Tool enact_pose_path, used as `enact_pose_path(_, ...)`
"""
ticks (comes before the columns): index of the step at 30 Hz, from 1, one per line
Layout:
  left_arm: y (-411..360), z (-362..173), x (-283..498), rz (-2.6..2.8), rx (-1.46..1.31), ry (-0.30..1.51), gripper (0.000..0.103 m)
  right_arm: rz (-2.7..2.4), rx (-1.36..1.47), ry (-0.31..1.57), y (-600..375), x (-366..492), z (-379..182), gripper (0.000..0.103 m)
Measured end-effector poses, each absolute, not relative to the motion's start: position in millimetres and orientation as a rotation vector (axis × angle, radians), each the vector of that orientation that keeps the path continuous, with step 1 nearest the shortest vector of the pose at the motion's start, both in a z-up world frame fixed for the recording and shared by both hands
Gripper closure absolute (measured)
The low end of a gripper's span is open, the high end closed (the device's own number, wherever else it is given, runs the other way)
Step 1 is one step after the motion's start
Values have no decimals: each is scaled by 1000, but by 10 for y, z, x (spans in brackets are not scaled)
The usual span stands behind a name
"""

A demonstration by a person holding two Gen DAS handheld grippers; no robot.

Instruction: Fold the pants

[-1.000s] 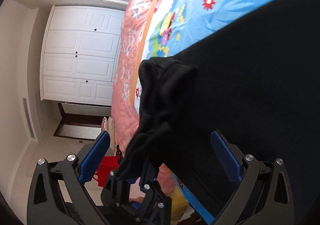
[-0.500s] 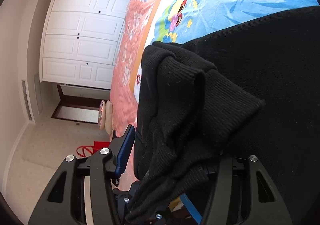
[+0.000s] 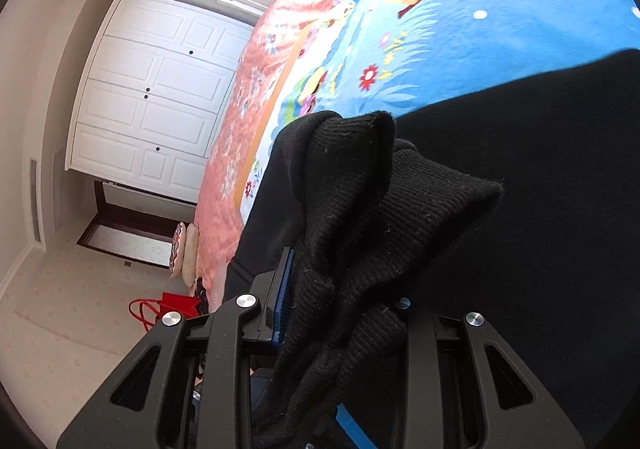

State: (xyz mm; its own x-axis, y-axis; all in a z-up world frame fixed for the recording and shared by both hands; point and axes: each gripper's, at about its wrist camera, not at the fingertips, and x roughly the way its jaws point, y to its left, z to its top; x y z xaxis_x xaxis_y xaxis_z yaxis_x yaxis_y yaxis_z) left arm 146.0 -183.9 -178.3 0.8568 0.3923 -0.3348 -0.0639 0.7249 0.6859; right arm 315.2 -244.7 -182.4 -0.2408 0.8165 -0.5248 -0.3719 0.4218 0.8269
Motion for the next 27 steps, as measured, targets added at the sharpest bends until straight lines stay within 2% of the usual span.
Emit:
enact_pose_path(5, -1979, -2061, 1677, 166, 658, 569, 91, 1102, 413, 1447, -2654, 3222, -2173, 73)
enact_pose_path(6, -1955, -2102, 1694, 158, 637, 583, 87, 1110, 423, 1449, -2655, 3227, -2209, 73)
enact_pose_path(7, -1891, -2100, 1690, 132, 600, 596, 74, 1116, 425, 1446, -2655, 3226, -2222, 74)
enact_pose_path(10, -1519, -1895, 1492, 95, 388, 599, 52, 1118, 417, 1439, -2638, 3214, -2202, 74)
enact_pose_path(16, -453, -1642, 508, 318, 139, 543, 39, 1102, 424, 1432, -2544, 3168, -2166, 74)
enact_pose_path(21, -68, -1820, -144, 474, 36, 644, 38, 1095, 439, 1415, -2596, 3139, -2099, 75)
enact_pose_path(24, -54, -1820, -171, 484, 33, 633, 37, 1088, 432, 1392, -2694, 3094, -1989, 76)
enact_pose_path(27, -360, -1885, 133, 426, 111, 646, 36, 1078, 456, 1365, -2895, 3080, -1864, 76)
